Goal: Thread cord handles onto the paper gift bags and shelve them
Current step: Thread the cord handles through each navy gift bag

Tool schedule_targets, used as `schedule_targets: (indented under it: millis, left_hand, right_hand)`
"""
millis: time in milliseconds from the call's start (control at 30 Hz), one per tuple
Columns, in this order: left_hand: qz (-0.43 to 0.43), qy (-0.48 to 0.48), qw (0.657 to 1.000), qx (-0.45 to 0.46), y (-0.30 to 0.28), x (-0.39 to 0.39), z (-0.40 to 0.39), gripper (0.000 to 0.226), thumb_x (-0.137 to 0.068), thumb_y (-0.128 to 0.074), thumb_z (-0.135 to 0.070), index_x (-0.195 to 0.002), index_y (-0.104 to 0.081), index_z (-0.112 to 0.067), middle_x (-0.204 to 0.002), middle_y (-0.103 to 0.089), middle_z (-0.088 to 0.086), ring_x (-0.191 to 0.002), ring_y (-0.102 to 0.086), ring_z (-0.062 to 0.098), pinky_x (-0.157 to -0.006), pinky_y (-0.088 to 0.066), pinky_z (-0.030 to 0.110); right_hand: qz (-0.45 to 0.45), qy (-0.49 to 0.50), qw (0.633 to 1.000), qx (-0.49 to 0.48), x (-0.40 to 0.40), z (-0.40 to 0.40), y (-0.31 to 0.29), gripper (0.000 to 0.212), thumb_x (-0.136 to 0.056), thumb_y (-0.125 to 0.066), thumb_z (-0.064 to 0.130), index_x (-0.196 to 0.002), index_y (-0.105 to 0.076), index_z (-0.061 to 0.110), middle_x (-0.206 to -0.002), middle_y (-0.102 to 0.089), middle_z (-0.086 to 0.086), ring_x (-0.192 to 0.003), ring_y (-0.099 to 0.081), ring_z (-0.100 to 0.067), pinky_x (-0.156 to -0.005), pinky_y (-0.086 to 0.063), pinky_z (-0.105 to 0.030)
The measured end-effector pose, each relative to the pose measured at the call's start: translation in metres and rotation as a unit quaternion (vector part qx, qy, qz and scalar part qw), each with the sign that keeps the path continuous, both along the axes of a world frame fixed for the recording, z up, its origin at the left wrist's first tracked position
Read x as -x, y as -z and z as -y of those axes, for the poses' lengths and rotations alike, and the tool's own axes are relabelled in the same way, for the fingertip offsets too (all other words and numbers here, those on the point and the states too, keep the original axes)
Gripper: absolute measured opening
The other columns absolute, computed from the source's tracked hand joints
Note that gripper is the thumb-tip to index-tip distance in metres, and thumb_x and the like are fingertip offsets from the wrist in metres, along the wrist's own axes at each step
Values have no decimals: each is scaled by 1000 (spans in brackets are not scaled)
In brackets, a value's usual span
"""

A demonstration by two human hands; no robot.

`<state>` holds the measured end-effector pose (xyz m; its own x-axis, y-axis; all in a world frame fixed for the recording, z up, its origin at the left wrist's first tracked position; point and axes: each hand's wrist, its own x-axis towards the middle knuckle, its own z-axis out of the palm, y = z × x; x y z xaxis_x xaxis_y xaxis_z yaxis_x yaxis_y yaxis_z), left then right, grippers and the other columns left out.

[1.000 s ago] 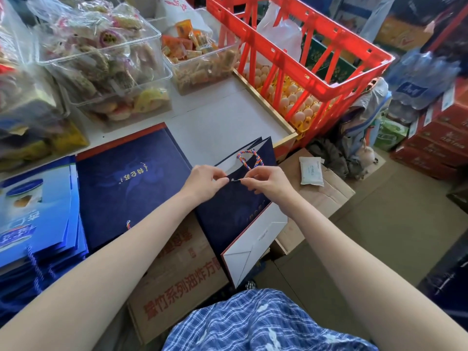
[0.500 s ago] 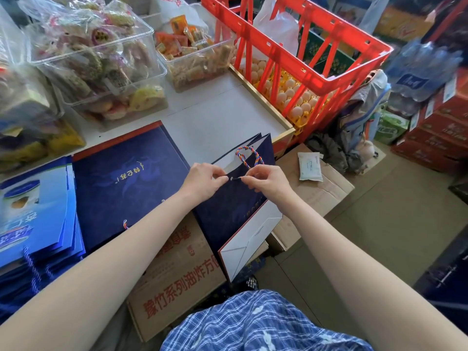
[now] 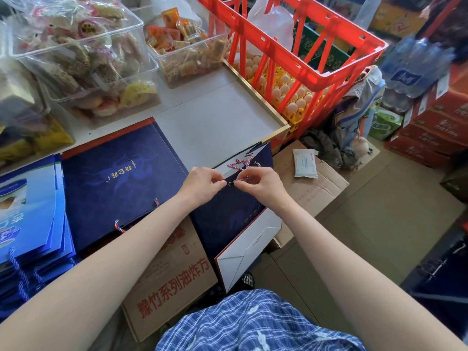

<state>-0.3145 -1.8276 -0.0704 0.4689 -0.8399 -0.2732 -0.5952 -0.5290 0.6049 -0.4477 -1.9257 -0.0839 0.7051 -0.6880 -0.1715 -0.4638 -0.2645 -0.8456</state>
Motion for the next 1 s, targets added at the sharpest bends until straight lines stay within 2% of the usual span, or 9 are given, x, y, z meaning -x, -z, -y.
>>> schedule_targets:
  millis: [200, 300, 467, 567, 667, 767, 833, 933, 1000]
  left_hand:
    - [-1, 24, 1000, 9, -2, 1, 1, 20, -92, -55, -21, -95, -71, -10, -96, -68, 10, -89, -52, 18, -79, -38, 23]
    - [1, 34, 999, 17, 0, 2, 2, 19, -91, -55, -22, -90, -71, -12, -93, -67, 9, -100, -53, 26, -83, -42, 32]
    - [11, 58, 998, 32, 1, -1, -3, 18, -91, -57, -22, -93, -72, -13, -81, -60, 0, -95, -53, 23, -82, -47, 38]
    - [21, 78, 995, 51, 4, -2, -9, 19, -91, -57, -22, -99, -72, -14, -76, -56, -7, -92, -45, 18, -84, -45, 38]
    - [34, 80, 995, 56, 5, 0, -15, 20, -92, -56, -25, -103, -72, -18, -88, -64, -4, -97, -41, 15, -88, -41, 31]
    - [-5, 46, 996, 75, -2, -1, -19, 25, -94, -52, -26, -87, -73, -13, -78, -63, -3, -76, -48, 9, -69, -38, 16]
    - [-15, 32, 998, 56, -9, -7, -19, 23, -95, -50, -26, -97, -71, -19, -76, -63, -5, -67, -53, 3, -61, -37, 7]
    - [93, 144, 985, -16, -15, -13, -16, 28, -93, -53, -28, -119, -62, -35, -80, -56, -6, -74, -49, 8, -71, -39, 18]
    - [94, 205, 974, -37, -19, -16, -12, 31, -92, -54, -28, -121, -58, -40, -82, -54, -2, -79, -43, 7, -74, -36, 20]
  right_hand:
    - [-17, -16, 999, 23, 5, -2, 0, 3, -82, -71, 18, -81, -68, 17, -76, -64, 3, -65, -56, 0, -58, -40, -4]
    - [-39, -19, 995, 93, 2, -5, -2, 9, -82, -71, 19, -88, -68, 12, -79, -61, 2, -67, -52, -7, -65, -41, -17]
    - [-97, -54, 946, 303, 1, -7, -7, 46, -79, -73, 28, -121, -57, 16, -119, -46, -8, -111, -41, -21, -88, -30, -32]
    - [-109, -117, 927, 339, -1, -6, -9, 30, -84, -68, 30, -111, -65, 19, -132, -45, -4, -128, -29, -25, -105, -17, -41]
    - [-129, -168, 934, 288, -3, -5, -10, 21, -90, -60, 29, -108, -62, 17, -114, -59, 1, -121, -40, -20, -112, -6, -40]
    - [-102, -167, 945, 264, 0, -4, -9, 18, -90, -60, 27, -102, -62, 15, -104, -63, 2, -109, -46, -19, -109, -10, -39]
    - [-97, -172, 942, 273, 0, -5, -8, 17, -89, -62, 27, -100, -63, 14, -101, -63, 2, -107, -46, -19, -109, -12, -38]
    - [-85, -200, 931, 292, -3, -9, -6, 16, -88, -63, 27, -97, -64, 14, -96, -63, 3, -105, -47, -17, -109, -11, -35]
    - [-75, -202, 929, 301, -1, -9, -6, 16, -88, -64, 26, -97, -64, 13, -96, -63, 3, -103, -47, -17, -107, -14, -34]
